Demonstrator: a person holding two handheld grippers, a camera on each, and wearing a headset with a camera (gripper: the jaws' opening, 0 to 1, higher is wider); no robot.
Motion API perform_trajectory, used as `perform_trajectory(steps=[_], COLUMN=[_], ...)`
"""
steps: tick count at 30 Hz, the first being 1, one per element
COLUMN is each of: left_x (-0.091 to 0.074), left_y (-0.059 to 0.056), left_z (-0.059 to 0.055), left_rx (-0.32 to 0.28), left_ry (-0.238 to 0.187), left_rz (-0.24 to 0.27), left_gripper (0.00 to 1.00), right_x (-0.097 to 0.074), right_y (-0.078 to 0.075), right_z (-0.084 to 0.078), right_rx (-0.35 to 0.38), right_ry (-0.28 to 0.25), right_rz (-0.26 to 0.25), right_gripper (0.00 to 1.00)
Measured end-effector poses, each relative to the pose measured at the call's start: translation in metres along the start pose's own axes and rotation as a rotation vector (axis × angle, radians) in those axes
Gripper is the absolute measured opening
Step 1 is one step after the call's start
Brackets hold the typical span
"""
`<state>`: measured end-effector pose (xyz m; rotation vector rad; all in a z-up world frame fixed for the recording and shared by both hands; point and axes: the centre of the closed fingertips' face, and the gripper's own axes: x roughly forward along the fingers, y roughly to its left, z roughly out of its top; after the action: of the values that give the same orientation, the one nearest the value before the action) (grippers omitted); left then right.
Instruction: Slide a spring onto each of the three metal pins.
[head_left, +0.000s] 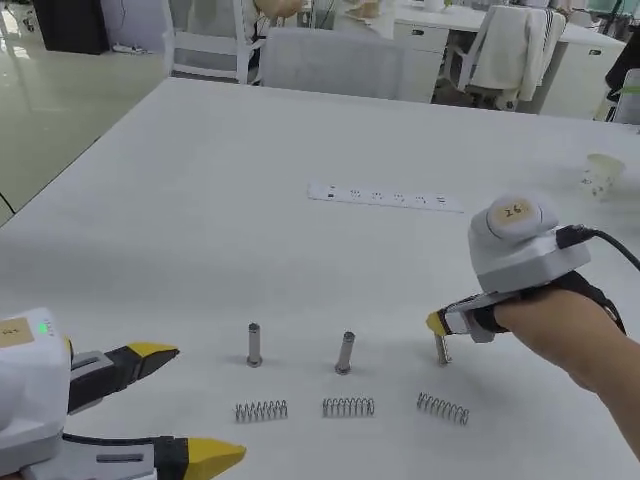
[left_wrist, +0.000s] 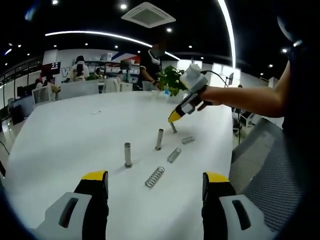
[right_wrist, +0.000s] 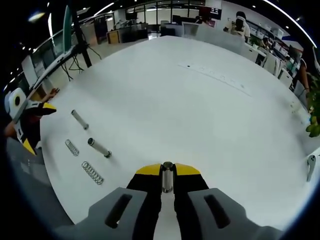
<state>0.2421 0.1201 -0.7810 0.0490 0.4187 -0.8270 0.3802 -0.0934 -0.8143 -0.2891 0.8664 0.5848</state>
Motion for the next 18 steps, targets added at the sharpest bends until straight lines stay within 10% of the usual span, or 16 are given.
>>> perform_trajectory(steps=[18], left_x=[-0.002], left_y=[-0.005], left_z=[0.002], left_rx=[0.014], left_ry=[-0.001], left_rz=[-0.007], left_gripper=[0.73], right_x=[-0.011], right_y=[0.007], right_z=[-0.01], right_rx=[0.016], right_ry=[-0.027], right_rz=[0.009], right_gripper=[0.05])
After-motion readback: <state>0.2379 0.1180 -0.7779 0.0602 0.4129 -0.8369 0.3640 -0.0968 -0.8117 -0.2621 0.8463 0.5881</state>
